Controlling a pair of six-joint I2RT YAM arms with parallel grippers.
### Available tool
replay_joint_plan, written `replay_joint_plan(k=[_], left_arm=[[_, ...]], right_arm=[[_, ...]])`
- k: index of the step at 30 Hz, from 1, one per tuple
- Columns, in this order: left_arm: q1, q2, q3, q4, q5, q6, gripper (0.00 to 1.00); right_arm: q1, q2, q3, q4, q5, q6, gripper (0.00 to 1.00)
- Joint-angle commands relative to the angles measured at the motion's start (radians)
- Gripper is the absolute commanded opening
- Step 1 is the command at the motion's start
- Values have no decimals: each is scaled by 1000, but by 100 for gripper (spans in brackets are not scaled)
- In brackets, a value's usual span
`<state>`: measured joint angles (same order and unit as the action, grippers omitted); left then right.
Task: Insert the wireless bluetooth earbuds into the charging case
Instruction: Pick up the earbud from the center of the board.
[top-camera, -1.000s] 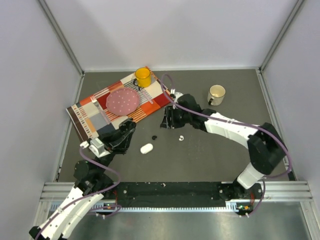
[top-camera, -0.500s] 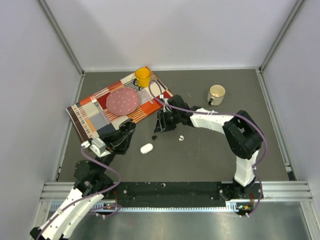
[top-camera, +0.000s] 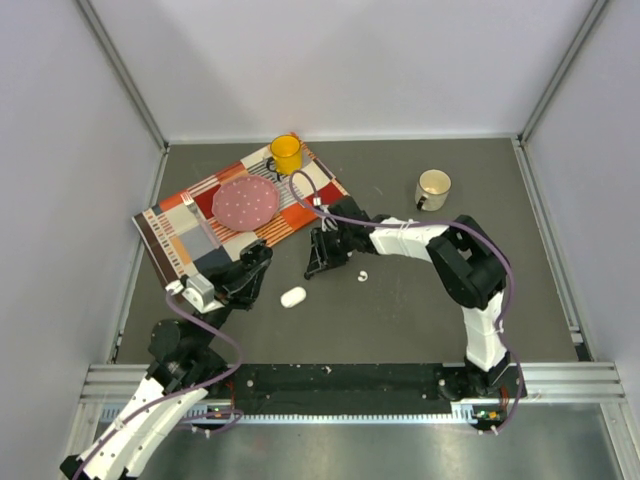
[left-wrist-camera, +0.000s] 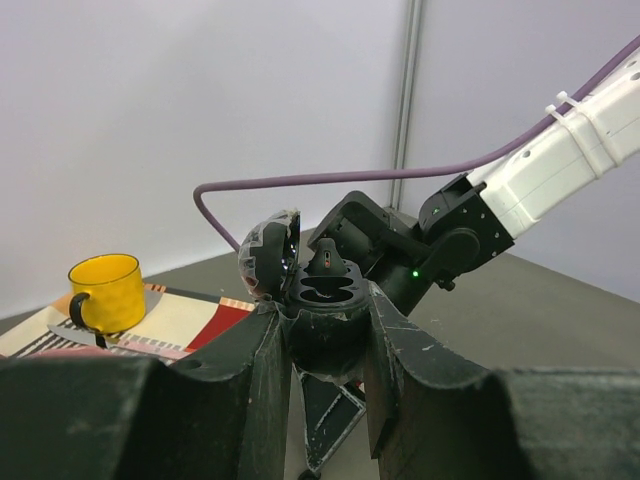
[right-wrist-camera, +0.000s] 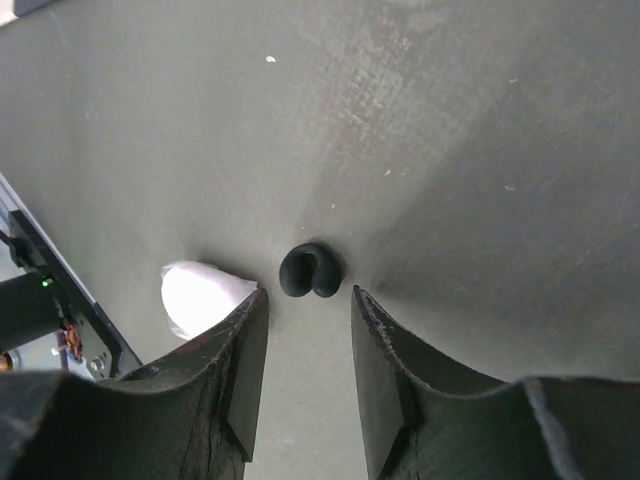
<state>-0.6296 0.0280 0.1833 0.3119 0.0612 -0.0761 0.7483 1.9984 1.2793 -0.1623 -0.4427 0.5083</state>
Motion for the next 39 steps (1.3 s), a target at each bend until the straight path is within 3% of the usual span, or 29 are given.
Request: replay_joint_plan(k=[1, 26, 29, 39], left_arm=[[-4, -13, 44, 10, -17, 6, 0], [-2, -59, 25, -10, -40, -13, 0], [-2, -63, 22, -13, -41, -16, 0], [-2, -71, 10, -4, -52, -28, 0]], right_arm=[[11, 26, 57, 20, -1, -25, 38], [40, 62, -1, 38, 22, -59, 21], [40, 53, -11, 46, 24, -67, 10], [39, -84, -165, 147, 96, -18, 8]])
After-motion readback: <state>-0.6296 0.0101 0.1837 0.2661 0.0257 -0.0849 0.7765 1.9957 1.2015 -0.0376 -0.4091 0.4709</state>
